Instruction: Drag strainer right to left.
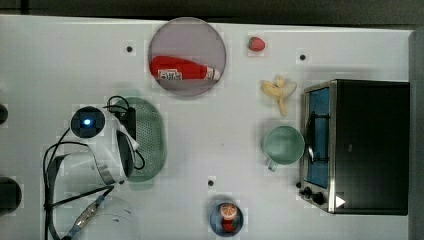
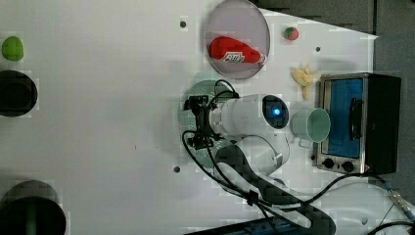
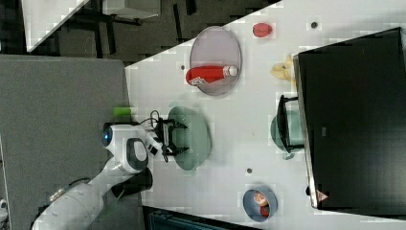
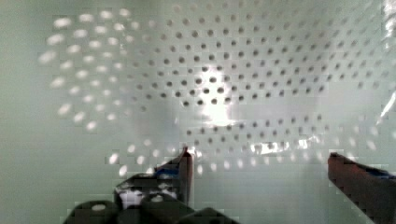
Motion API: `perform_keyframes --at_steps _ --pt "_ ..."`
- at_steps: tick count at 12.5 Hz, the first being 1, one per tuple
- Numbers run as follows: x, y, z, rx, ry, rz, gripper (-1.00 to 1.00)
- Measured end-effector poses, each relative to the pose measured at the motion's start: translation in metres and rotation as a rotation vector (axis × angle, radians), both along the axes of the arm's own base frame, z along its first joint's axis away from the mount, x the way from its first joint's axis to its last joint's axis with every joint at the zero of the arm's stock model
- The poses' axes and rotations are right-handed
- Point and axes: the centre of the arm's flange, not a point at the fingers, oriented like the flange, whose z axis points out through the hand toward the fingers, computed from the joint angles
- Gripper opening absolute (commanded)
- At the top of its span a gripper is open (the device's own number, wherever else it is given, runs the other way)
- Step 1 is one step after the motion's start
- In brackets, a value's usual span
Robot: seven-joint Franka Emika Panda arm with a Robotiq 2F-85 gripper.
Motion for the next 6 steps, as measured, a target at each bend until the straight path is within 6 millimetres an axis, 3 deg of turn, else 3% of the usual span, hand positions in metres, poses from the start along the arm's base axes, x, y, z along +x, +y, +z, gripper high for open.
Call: perform_keyframes --at_steps 3,6 --pt "0.008 0.017 0.007 0.025 -0.022 -0.024 1.0" --pt "0.006 0.052 0.007 0.042 -0.025 -0.064 1.0"
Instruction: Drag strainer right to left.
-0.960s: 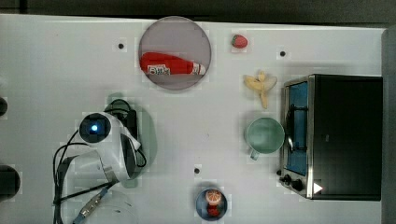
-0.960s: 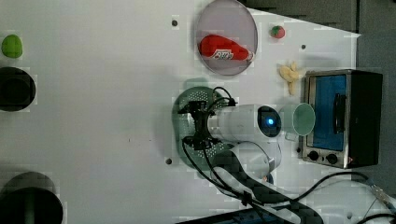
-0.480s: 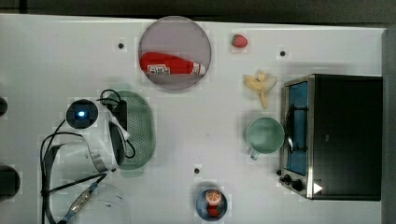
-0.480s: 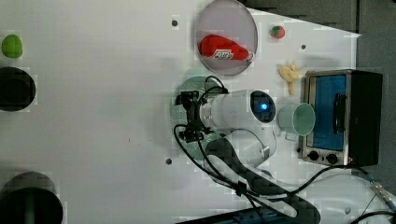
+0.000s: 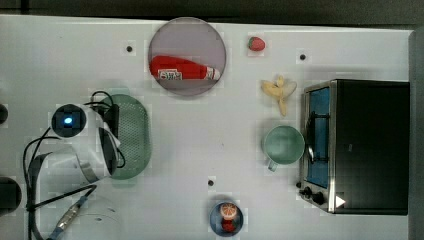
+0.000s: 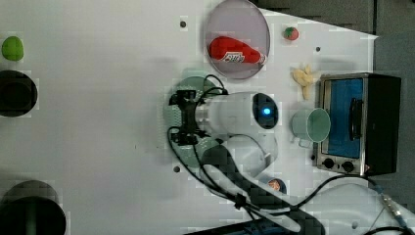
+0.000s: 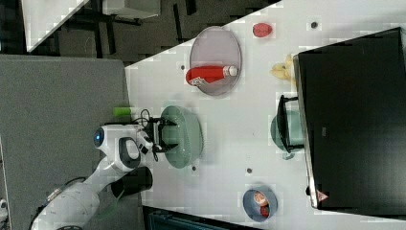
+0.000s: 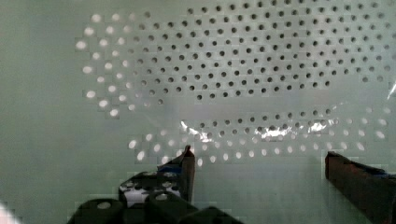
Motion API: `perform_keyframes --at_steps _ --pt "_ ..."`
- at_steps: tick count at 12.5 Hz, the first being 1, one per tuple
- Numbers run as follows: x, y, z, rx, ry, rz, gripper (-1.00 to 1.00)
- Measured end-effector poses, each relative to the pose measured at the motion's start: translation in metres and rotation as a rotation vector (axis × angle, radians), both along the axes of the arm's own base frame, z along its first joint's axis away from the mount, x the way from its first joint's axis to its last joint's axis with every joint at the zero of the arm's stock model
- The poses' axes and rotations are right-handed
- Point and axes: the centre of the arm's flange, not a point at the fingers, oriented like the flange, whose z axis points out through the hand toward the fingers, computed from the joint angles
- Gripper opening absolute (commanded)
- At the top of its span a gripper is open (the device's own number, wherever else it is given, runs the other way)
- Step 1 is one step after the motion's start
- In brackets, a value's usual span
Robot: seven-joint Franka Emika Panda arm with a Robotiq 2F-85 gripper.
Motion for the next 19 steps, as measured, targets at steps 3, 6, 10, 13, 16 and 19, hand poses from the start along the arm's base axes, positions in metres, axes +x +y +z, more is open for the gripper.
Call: perform_keyframes --at_steps 3,6,10,13,16,19 --pt "-0.015 0.038 -0.003 0.009 -0.002 0.023 1.0" --pt "-0.025 0.068 -0.003 0.023 -0.007 0.041 1.0" --pt "-0.031 0.073 -0.011 0.014 0.001 0.05 1.0" --pt "-0.033 0.08 -0.02 0.011 0.03 0.054 1.0" --pt "-0.024 0.082 -0.005 -0.002 -0.008 0.104 1.0" --pt "-0.015 0.051 0.033 -0.076 -0.038 0.232 1.0"
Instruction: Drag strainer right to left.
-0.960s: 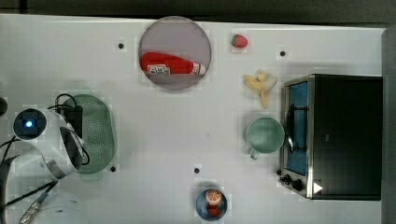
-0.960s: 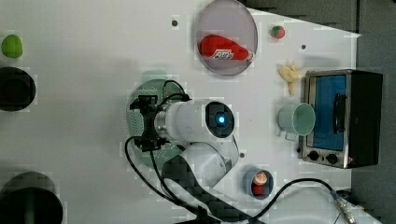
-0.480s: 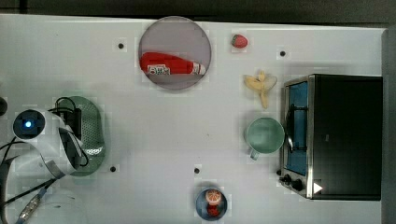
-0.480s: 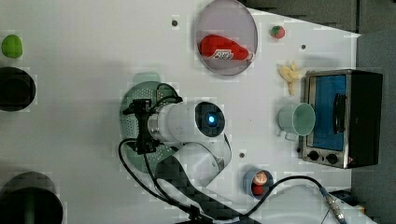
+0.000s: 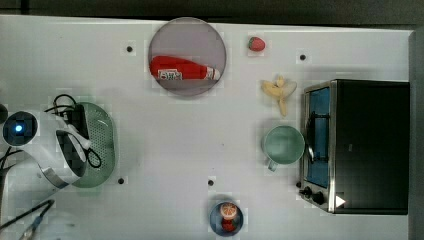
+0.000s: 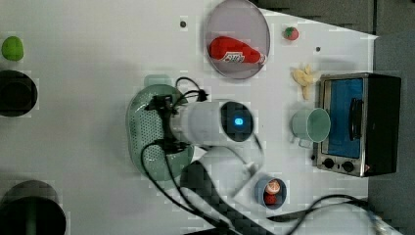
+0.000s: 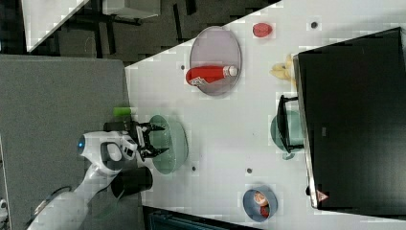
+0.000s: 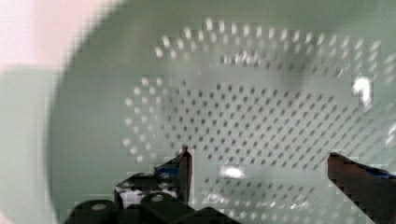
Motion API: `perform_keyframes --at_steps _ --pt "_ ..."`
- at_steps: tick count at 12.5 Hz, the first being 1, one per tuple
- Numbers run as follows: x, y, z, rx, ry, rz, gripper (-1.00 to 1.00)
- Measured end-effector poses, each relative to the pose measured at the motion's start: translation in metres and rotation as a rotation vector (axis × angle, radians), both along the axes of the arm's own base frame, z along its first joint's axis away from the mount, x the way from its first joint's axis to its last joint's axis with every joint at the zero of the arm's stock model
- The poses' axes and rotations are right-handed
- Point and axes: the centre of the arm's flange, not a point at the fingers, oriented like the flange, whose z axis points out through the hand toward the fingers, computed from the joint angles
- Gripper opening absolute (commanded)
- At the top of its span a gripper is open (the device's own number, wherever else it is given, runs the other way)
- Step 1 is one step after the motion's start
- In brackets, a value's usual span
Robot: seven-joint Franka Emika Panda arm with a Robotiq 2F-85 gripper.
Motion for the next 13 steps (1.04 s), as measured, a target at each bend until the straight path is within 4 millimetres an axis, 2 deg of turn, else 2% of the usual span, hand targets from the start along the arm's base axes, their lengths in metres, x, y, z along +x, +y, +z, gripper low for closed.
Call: perform_keyframes --at_steps 2,3,4,6,7,9,12,13 --pt "0.015 -0.036 0.051 -0.02 0.024 0.067 1.0" --pt "0.026 -0.055 0.084 -0.01 0.018 0.105 1.0" --pt "0.041 -0.082 0.121 -0.002 -0.009 0.136 1.0" --pt "0.072 -0.153 0.198 0.016 -0.048 0.209 1.0" --pt "0.086 -0.198 0.24 0.024 -0.1 0.23 1.0" --pt "0.088 -0.31 0.304 -0.017 -0.144 0.257 1.0" --pt "0.058 -0.481 0.369 -0.046 -0.187 0.259 1.0" --pt "0.042 -0.523 0.378 -0.058 -0.178 0.257 1.0"
